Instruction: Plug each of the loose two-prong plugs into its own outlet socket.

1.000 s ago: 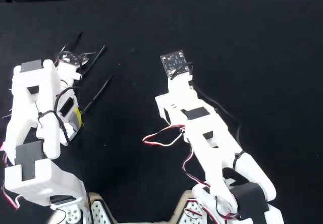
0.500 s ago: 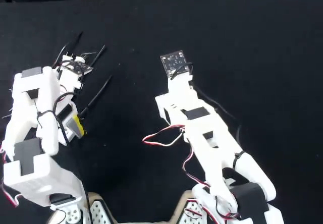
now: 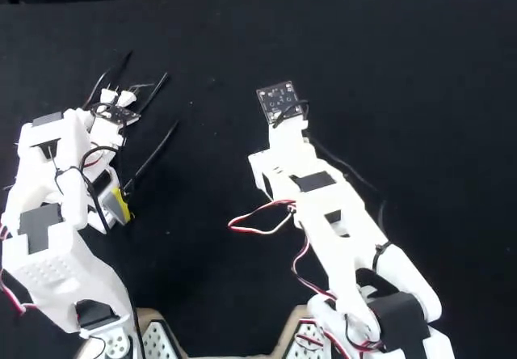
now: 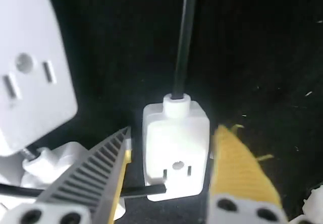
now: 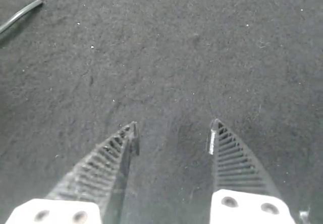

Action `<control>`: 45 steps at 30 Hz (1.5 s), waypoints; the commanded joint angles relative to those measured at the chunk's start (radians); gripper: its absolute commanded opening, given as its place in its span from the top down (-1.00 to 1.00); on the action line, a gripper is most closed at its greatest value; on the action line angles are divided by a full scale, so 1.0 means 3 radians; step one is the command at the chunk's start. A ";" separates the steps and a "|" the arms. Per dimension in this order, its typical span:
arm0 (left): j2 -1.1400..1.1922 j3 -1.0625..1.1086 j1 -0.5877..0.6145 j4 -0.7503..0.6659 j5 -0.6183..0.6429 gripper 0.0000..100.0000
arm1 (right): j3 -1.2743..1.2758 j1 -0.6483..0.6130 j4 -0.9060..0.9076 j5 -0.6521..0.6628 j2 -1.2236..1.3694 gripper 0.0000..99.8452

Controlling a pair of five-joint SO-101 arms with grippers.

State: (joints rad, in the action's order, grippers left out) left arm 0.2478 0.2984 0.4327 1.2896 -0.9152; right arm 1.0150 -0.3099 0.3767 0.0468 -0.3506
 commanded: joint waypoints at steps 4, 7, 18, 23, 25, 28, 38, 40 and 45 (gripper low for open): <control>-0.0394 -0.0197 -0.0432 0.0450 0.0445 0.94 | -0.0192 0.0061 0.0015 0.0026 0.0018 0.58; -0.0650 -0.0274 -0.0765 0.0609 0.0757 0.93 | -0.0187 0.0066 0.0015 0.0026 0.0018 0.58; -0.1125 -0.0376 -0.1900 0.0225 0.1954 0.94 | -0.0279 0.1018 0.0020 -0.0823 -0.0013 0.58; -0.1120 -0.0366 -0.2013 -0.0281 0.2782 0.94 | -0.0284 0.1197 0.0000 -0.0956 -0.0013 0.58; -0.1115 -0.0263 -0.2069 -0.0471 0.3110 0.93 | -0.0284 0.1187 0.0000 -0.0946 -0.0008 0.58; -0.1115 0.0110 -0.2197 -0.0875 0.3416 0.88 | -0.0284 0.1187 0.0000 -0.0946 -0.0003 0.58; -0.1156 0.1041 -0.2401 -0.1790 0.3969 0.57 | -0.0289 0.1176 -0.0005 -0.0946 -0.0008 0.58; -0.1176 0.0964 -0.2325 -0.1703 0.3969 0.57 | -0.0289 0.1176 -0.0005 -0.0946 -0.0008 0.58; -0.1294 0.0693 -0.2028 -0.1161 0.3872 0.57 | -0.0294 0.1176 -0.0005 -0.0946 -0.0008 0.58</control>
State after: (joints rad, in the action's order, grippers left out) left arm -0.0806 0.5900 -0.2455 0.8447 0.2677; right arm 0.9843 0.0276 0.3767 -0.2263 -0.3506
